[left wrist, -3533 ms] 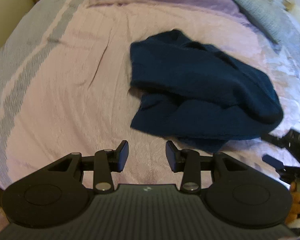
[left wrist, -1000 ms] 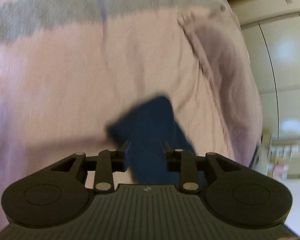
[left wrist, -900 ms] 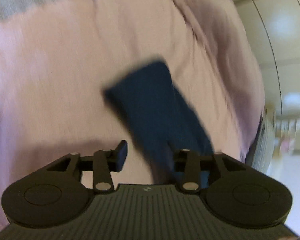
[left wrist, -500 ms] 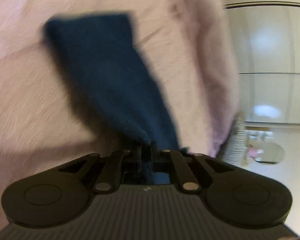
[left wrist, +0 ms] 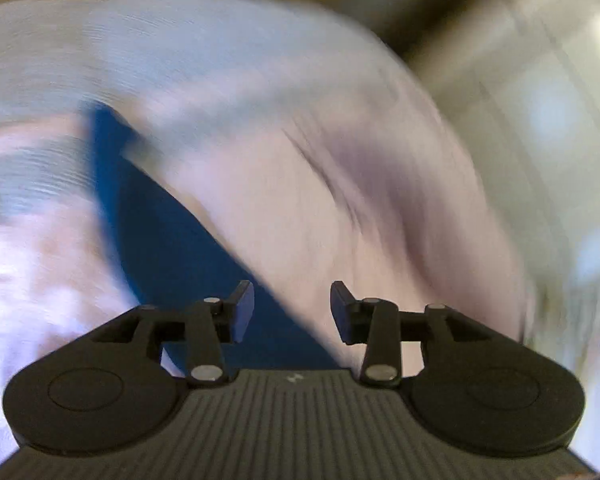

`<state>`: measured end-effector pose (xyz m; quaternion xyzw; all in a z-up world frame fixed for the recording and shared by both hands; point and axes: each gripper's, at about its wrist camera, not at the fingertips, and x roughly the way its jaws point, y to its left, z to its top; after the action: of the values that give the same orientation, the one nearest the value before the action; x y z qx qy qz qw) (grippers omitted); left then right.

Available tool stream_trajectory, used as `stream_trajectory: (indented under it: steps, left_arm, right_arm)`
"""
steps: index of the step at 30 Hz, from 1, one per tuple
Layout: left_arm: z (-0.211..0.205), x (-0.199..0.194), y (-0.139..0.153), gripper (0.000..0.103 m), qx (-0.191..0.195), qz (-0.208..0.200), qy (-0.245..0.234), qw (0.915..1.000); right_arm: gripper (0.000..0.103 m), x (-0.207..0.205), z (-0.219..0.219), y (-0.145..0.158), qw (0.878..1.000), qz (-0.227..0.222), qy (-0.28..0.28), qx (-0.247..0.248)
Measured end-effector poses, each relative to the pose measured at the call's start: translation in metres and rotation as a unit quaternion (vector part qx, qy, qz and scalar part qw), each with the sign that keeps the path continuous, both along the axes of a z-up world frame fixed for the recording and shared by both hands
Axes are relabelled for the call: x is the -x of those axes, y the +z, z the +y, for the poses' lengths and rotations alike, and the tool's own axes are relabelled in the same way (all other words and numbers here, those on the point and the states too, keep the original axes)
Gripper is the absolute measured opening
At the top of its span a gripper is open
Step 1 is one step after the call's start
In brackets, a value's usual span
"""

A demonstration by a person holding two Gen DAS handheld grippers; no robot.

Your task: Fold clothes

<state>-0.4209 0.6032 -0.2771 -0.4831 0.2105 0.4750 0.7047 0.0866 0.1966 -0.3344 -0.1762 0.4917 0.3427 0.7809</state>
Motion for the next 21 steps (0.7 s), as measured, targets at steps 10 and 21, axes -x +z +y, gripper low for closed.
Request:
stream_trajectory:
  steps: [10, 21]
  left_arm:
    - [-0.043, -0.229, -0.063, 0.037, -0.112, 0.221, -0.479, 0.8424]
    - [-0.032, -0.277, -0.114, 0.049, -0.131, 0.208, -0.586, 0.7723]
  right_arm:
    - [0.069, -0.016, 0.087, -0.025, 0.97, 0.026, 0.243, -0.018]
    - [0.077, 0.012, 0.167, -0.093, 0.923, 0.082, 0.375, -0.009]
